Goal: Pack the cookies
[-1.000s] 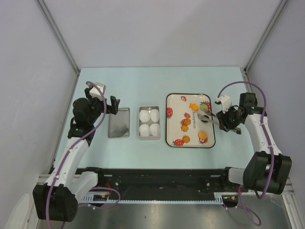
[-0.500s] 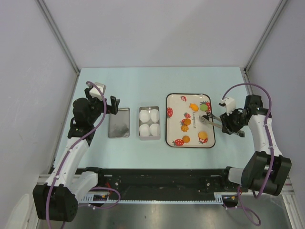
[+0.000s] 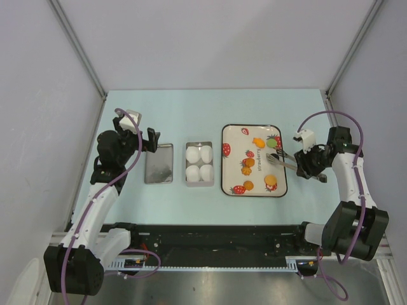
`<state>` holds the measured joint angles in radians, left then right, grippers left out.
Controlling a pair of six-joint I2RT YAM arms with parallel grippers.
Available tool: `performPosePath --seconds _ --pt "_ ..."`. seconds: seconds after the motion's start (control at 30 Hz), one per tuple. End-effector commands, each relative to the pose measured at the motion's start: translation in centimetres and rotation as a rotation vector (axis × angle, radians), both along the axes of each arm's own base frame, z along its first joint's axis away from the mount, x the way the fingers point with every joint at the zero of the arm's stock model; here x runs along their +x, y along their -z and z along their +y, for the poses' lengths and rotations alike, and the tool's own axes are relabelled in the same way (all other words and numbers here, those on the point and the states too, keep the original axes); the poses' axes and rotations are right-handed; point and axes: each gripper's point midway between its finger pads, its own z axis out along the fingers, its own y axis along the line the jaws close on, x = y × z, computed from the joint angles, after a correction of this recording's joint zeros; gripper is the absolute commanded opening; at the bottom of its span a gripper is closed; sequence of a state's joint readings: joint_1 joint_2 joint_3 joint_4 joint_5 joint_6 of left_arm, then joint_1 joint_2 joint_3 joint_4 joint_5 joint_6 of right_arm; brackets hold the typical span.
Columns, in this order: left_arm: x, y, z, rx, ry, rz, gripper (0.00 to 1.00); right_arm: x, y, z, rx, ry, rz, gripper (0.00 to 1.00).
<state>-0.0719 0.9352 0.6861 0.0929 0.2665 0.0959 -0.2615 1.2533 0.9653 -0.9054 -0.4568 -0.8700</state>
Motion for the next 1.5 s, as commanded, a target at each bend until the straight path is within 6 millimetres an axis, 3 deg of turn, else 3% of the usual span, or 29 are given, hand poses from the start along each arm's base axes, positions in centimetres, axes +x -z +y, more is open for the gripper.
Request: performPosePath --seconds 0.0,0.63,1.23,1.47 --pt "-0.1 -0.5 -0.3 -0.004 0.014 -0.021 1.00 0.8 -0.6 -0.3 -0.010 -0.012 -0.043 0.50" --pt "0.0 -0.6 -0.3 -0.002 0.011 -0.023 1.00 0.5 1.8 -0.9 0.005 -0.007 0.010 0.50" --pt "0.3 -0.4 -0.3 -0.010 0.010 -0.009 1.00 0.5 1.5 -0.6 -0.031 -0.030 -0.018 0.44" --pt "0.3 -0.3 -0.3 -0.008 0.007 -0.008 1.00 0.9 1.6 0.0 -0.035 -0.045 -0.018 0.36"
